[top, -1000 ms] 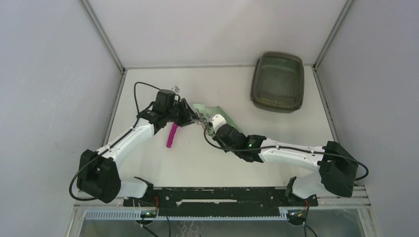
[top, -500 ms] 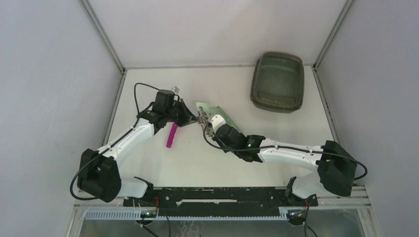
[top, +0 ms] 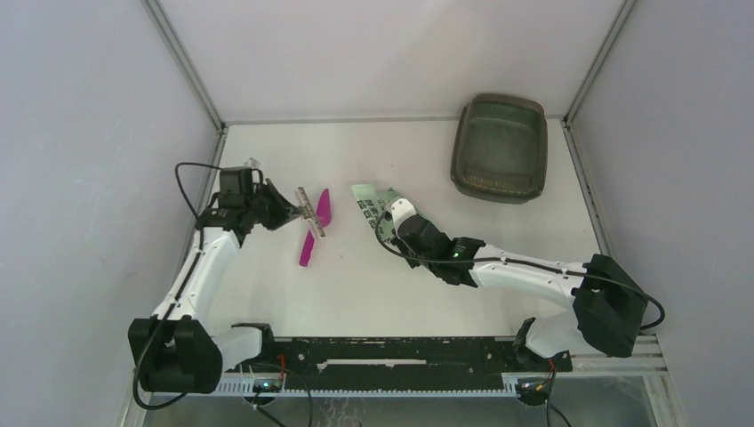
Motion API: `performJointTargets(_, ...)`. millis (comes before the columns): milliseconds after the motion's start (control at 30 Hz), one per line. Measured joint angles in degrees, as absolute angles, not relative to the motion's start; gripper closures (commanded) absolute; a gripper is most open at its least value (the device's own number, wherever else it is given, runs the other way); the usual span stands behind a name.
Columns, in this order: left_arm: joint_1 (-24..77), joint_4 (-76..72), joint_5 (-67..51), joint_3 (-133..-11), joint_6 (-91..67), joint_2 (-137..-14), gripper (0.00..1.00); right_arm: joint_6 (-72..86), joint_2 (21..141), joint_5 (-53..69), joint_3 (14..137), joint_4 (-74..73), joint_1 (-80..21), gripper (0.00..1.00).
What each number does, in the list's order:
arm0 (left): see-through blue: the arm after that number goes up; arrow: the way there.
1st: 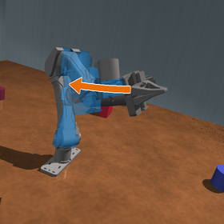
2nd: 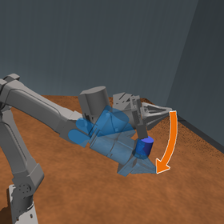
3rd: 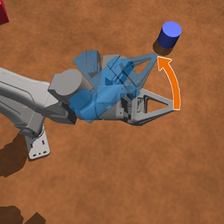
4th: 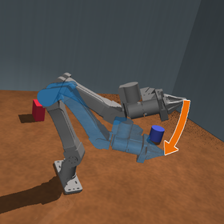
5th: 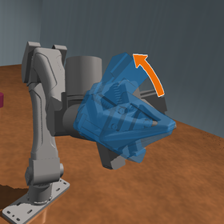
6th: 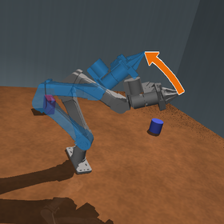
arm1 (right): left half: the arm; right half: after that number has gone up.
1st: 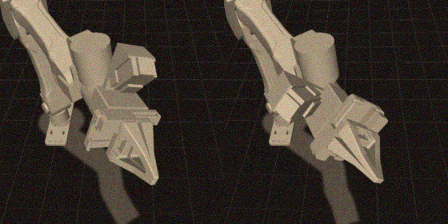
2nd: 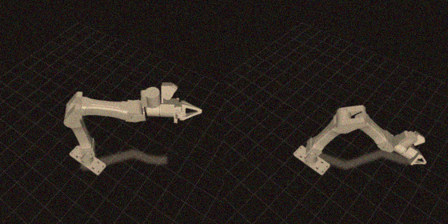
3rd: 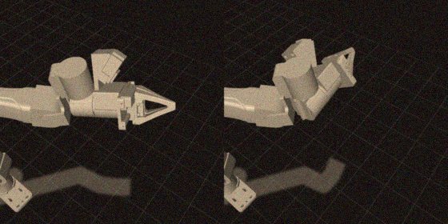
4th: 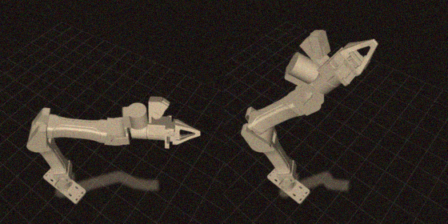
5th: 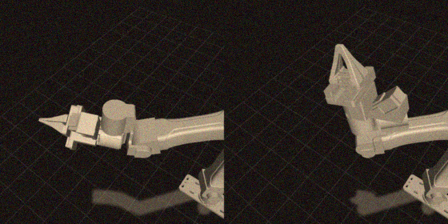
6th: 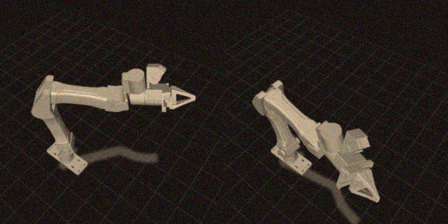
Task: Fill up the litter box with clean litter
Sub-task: Place the clamp at the center of the board.
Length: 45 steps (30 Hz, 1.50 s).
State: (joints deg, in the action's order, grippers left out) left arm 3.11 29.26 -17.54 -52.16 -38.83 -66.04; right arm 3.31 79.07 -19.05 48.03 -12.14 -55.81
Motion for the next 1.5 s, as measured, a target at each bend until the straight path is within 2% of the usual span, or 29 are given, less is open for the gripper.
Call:
performJointTargets(200,-4.4,35.1,-9.3,-52.3,-33.9,-67.3,1.00,3.3,78.4,-17.7,48.0,-12.2,-54.5,1.00)
performJointTargets(367,-5.7,39.6,0.1,-54.4,-31.9,-71.0,0.99,3.3,78.4,-16.7,48.0,-12.1,-54.1,1.00)
performJointTargets(400,-5.7,40.1,1.8,-55.2,-31.4,-72.1,0.96,3.3,78.4,-16.5,48.0,-12.1,-54.1,1.00)
performJointTargets(533,-5.8,40.8,5.7,-58.0,-30.0,-77.7,0.69,3.3,78.8,-15.9,48.0,-11.9,-54.1,1.00)
performJointTargets(633,-5.8,40.9,6.6,-58.7,-29.3,-82.0,0.65,3.3,79.1,-15.5,48.0,-11.7,-54.2,0.99)
performJointTargets(733,-5.8,41.4,7.2,-58.7,-28.9,-83.9,0.62,3.3,79.3,-15.3,48.0,-11.7,-54.4,0.83)
performJointTargets(800,-5.8,41.3,7.4,-58.7,-28.9,-84.0,0.60,3.2,79.7,-14.7,48.0,-11.5,-54.6,0.69)
performJointTargets(933,-5.8,41.3,7.4,-58.9,-28.9,-84.0,0.58,3.2,81.1,-12.9,48.0,-11.4,-55.4,0.51)
performJointTargets(1000,-5.8,41.3,7.4,-59.2,-28.8,-84.3,0.55,3.2,81.7,-12.0,48.0,-11.4,-56.0,0.36)
performJointTargets(1133,-5.8,41.3,7.3,-60.1,-28.4,-85.2,0.52,3.5,81.2,-8.4,48.0,-11.8,-56.2,0.13)
performJointTargets(1333,-5.8,41.3,5.6,-60.1,-28.4,-83.8,0.43,5.7,71.3,6.7,48.2,-14.2,-49.9,0.10)
performJointTargets(1500,-5.5,41.5,4.6,-60.1,-28.3,-78.3,0.16,8.4,69.8,16.1,52.2,-12.7,-40.3,0.10)
